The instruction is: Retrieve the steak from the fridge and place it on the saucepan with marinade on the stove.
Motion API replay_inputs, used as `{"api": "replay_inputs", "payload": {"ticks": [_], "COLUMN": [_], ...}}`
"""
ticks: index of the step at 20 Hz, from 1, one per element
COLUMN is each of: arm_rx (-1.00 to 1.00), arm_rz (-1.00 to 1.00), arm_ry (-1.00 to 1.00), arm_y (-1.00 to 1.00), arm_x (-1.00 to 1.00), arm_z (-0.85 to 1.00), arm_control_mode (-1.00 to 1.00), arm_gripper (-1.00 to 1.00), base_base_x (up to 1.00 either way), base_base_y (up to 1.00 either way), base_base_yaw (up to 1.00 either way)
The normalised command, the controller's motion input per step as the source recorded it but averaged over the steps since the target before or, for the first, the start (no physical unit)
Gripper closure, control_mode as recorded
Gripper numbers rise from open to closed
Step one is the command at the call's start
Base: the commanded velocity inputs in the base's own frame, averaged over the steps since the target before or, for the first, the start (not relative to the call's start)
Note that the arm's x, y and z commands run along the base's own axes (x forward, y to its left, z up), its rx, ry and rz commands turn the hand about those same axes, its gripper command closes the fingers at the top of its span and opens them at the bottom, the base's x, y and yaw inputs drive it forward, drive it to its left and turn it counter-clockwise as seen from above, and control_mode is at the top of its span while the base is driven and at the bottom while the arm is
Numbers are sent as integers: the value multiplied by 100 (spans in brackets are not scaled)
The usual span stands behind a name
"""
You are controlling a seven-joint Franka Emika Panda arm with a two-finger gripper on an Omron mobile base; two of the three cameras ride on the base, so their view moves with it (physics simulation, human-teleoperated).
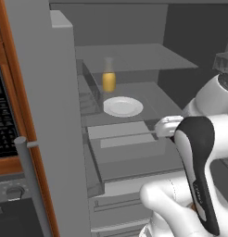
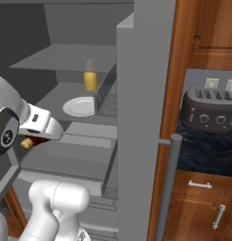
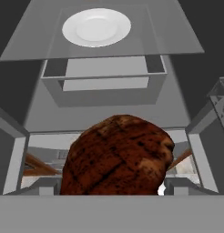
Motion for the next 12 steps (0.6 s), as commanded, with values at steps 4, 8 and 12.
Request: {"api": "replay_inputs", "payload": {"ticks": [4,8,12], "arm_rx": [0,0,0], "arm_rz": [0,0,0], "arm_ry": [10,6,0], "arm_y": [0,0,0], "arm_x": [-22,12,15], "arm_z": [0,0,8], "arm_control_mode": [-100,-100,-100], "arm_gripper": [100,100,100], "base_base_x": [0,0,0], "base_base_y": [0,0,0], "base_base_yaw": [0,0,0]}}
